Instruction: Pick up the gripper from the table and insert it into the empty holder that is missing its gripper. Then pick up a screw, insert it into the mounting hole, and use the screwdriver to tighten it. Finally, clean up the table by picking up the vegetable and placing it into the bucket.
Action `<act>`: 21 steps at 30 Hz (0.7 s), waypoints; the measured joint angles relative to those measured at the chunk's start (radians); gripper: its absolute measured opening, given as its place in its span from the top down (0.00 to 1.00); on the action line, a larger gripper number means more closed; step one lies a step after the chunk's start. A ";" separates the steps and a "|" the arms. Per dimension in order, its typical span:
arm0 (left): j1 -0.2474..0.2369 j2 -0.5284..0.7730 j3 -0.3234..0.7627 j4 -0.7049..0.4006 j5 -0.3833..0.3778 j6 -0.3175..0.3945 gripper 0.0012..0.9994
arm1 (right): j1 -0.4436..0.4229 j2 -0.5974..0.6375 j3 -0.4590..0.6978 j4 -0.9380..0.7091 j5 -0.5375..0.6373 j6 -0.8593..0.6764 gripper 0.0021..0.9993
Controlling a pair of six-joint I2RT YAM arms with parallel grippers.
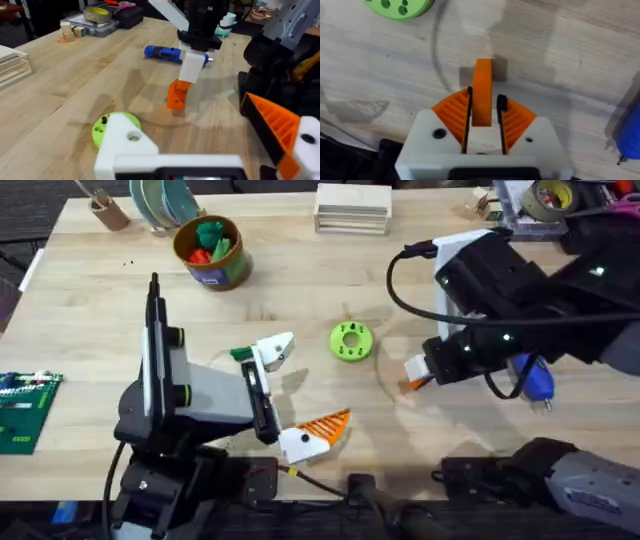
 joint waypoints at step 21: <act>0.000 0.000 0.000 0.000 0.000 0.000 0.01 | 0.000 -0.037 0.056 -0.063 -0.001 -0.008 0.98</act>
